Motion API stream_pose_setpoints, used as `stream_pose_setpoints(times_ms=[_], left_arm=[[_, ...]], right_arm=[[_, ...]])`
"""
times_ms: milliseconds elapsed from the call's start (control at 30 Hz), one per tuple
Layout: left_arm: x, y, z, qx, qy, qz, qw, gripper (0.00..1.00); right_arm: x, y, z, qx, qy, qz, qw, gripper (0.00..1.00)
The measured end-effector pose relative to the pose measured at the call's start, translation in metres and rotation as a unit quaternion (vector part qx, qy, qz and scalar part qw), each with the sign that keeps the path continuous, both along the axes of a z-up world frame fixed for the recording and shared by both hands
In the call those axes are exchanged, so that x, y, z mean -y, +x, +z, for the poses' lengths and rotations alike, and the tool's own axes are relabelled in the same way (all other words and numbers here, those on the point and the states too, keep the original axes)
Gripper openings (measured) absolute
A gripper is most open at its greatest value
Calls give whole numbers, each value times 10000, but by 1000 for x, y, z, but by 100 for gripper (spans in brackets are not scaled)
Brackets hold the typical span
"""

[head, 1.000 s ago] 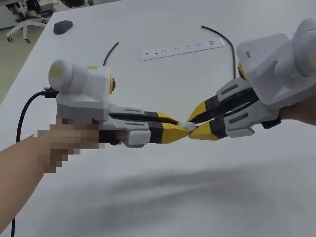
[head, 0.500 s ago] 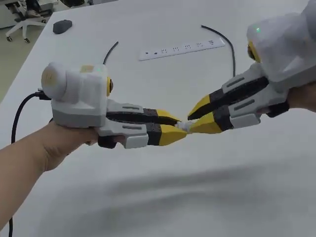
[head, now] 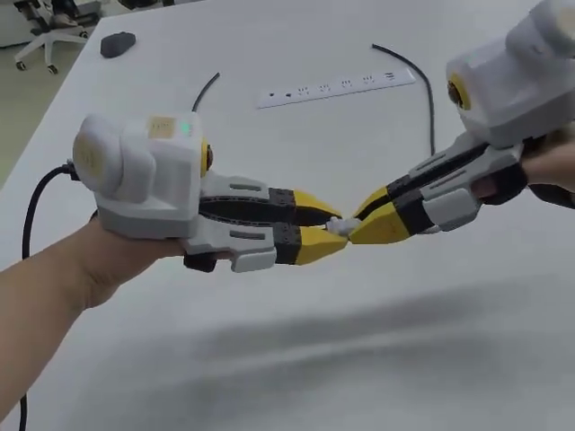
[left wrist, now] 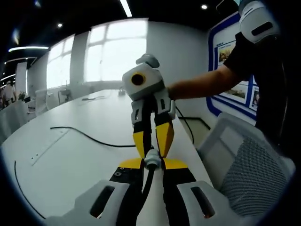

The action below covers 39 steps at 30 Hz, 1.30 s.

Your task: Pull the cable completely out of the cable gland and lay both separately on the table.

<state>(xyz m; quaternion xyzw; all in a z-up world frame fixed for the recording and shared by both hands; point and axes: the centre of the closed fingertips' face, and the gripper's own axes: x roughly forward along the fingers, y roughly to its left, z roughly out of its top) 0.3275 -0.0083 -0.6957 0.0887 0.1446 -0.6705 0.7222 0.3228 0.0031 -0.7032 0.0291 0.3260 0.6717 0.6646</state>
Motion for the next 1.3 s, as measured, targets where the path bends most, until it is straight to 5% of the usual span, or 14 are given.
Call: stream_pose_setpoints(times_ms=[200, 233, 333, 367, 500, 600, 733, 900, 1233, 1300], left_arm=[[-2, 2, -1, -106, -23, 78, 9999, 15], [-2, 3, -1, -298, -58, 153, 9994, 15], [-3, 5, -2, -521, -80, 233, 9983, 15], [-2, 2, -5, -784, -65, 254, 9966, 15], [-2, 4, -13, -1023, -2, 320, 9942, 15], [-2, 4, -14, -1350, -45, 467, 9897, 15], [-4, 5, -14, -1393, -124, 489, 9890, 15], [-2, 0, -16, -1238, -55, 426, 9914, 15], [-5, 0, -15, -1122, -39, 443, 9927, 15], [-4, -2, -15, -1116, -27, 419, 9929, 15]], right_arm=[[0, 0, 1, 236, 24, 45, 9997, 8], [0, 0, 1, 305, 26, 48, 9995, 8], [1, 1, 0, 777, -59, 134, 9969, 7], [1, 0, -2, 937, -128, 205, 9953, 7], [0, -2, -9, 1637, -359, 390, 9851, 7], [0, -3, -10, 2088, -432, 412, 9761, 7], [-3, -3, -9, 2634, -580, 400, 9621, 7], [-4, -7, -13, 2423, -800, 402, 9661, 8], [6, -7, -20, 2492, -1040, 469, 9617, 5], [6, -6, -19, 2618, -1062, 490, 9580, 0]])
